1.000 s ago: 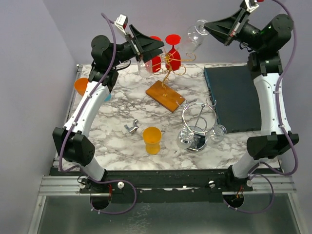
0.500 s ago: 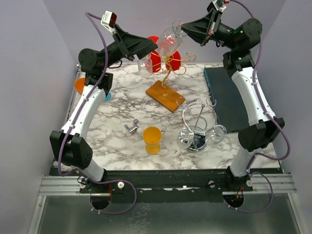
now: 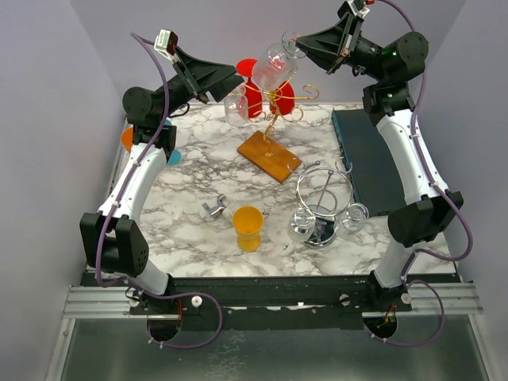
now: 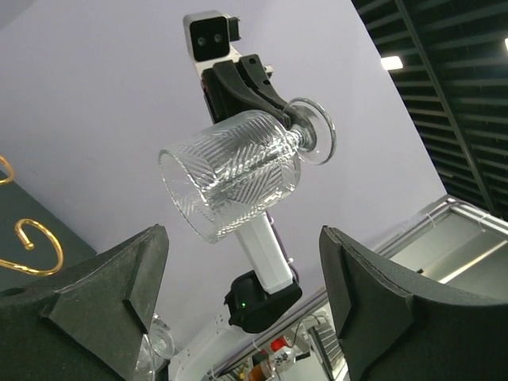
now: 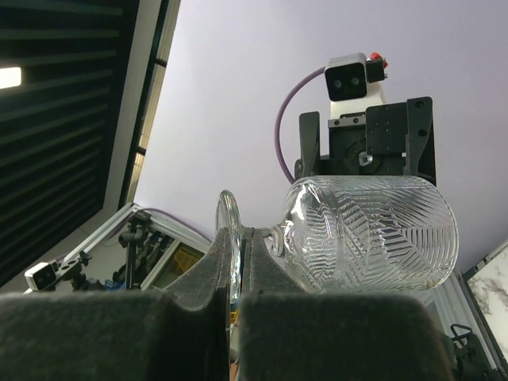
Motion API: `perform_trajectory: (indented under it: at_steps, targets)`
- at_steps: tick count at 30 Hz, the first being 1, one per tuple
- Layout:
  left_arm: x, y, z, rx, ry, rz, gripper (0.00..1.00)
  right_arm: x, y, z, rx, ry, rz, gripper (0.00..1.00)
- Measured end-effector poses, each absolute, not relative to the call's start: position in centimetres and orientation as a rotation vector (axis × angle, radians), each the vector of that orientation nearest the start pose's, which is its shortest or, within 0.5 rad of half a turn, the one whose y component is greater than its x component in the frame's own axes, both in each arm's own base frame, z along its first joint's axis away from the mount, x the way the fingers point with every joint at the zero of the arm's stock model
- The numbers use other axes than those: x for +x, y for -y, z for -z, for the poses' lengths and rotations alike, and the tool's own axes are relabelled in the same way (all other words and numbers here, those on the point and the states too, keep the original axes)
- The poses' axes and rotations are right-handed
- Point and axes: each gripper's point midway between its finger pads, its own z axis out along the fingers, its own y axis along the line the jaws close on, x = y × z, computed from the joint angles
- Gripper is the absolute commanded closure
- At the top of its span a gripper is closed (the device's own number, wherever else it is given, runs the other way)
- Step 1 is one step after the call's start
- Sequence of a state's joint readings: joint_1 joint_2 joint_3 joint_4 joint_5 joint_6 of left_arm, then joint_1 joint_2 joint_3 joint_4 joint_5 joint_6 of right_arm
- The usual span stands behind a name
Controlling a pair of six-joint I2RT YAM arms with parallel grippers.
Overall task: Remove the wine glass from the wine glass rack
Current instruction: Place the wine glass at the center of the board.
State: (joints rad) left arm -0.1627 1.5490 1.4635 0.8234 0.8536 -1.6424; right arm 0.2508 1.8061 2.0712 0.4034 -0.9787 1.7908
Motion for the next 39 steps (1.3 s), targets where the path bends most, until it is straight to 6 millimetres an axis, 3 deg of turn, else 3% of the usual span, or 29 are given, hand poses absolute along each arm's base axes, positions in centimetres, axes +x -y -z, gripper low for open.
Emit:
perform_trajectory:
  at_steps: [8, 18, 23, 27, 32, 37, 39]
  targets:
    - [33.5, 23.4, -53.7, 0.14, -1.317, 1.986, 0.21, 34.2, -27.8, -58.8, -0.143, -1.554, -2.18, 1.0]
    - [33.1, 23.9, -54.0, 0.161, -1.281, 2.064, 0.45, 34.3, -28.3, -58.5, -0.147, -1.548, -2.219, 0.99]
    - [32.8, 24.5, -54.5, 0.185, -1.233, 2.133, 0.49, 34.0, -28.2, -58.9, -0.173, -1.516, -2.242, 0.99]
    - [32.3, 25.5, -55.2, 0.206, -1.2, 2.191, 0.61, 34.0, -28.2, -59.1, -0.178, -1.497, -2.264, 0.99]
    - [32.0, 26.0, -56.0, 0.214, -1.146, 2.235, 1.0, 34.1, -27.8, -59.5, -0.163, -1.477, -2.276, 0.99]
    - [31.0, 25.3, -58.1, 0.222, -1.039, 2.255, 1.0, 34.6, -27.7, -59.6, -0.135, -1.458, -2.26, 0.98]
    - [31.1, 25.3, -58.1, 0.214, -1.033, 2.253, 1.0, 34.7, -27.8, -59.5, -0.126, -1.459, -2.236, 0.88]
